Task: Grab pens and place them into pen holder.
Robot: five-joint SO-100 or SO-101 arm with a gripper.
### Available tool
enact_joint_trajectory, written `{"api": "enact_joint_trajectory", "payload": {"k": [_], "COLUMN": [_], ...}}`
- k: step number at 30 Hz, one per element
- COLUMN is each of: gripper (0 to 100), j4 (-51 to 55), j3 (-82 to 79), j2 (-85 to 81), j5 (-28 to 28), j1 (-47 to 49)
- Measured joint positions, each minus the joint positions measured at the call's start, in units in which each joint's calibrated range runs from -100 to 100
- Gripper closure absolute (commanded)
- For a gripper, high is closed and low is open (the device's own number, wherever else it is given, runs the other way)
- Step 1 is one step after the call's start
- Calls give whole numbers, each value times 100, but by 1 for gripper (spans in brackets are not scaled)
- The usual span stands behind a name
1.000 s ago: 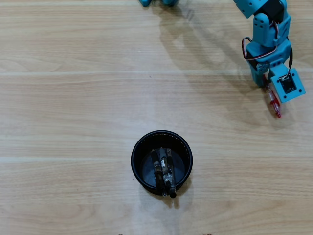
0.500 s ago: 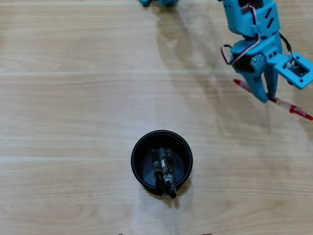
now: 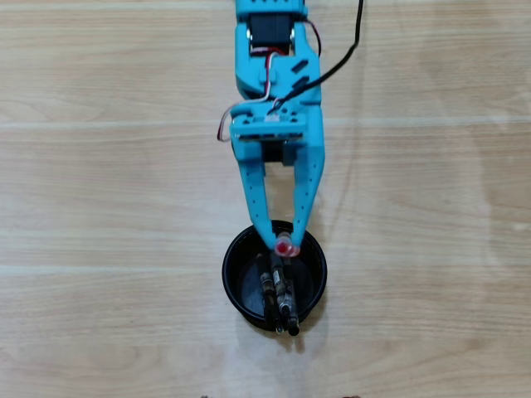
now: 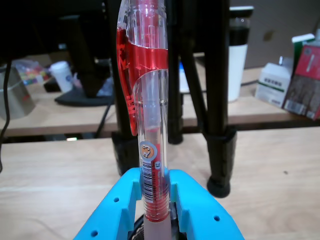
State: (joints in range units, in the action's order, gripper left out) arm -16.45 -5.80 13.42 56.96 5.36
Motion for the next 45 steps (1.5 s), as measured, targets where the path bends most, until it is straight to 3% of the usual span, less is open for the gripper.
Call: {"api": "enact_joint_trajectory", "payload": {"k": [11, 16, 24, 30, 32, 38, 41, 45], "gripper": [98, 89, 86, 88, 90, 88, 84, 83], "j4": [-379, -413, -2472, -2636, -2110, 2196, 4591, 5909], "j3": [-71, -248, -735, -868, -1062, -2488, -3710, -5852], "j2": [652, 652, 652, 584, 203, -2539, -4207, -6229], "j5": [68, 78, 83, -172, -449, -2227, -3146, -3965], "j1": [-8, -8, -220, -203, -8, 1131, 1089, 903]}}
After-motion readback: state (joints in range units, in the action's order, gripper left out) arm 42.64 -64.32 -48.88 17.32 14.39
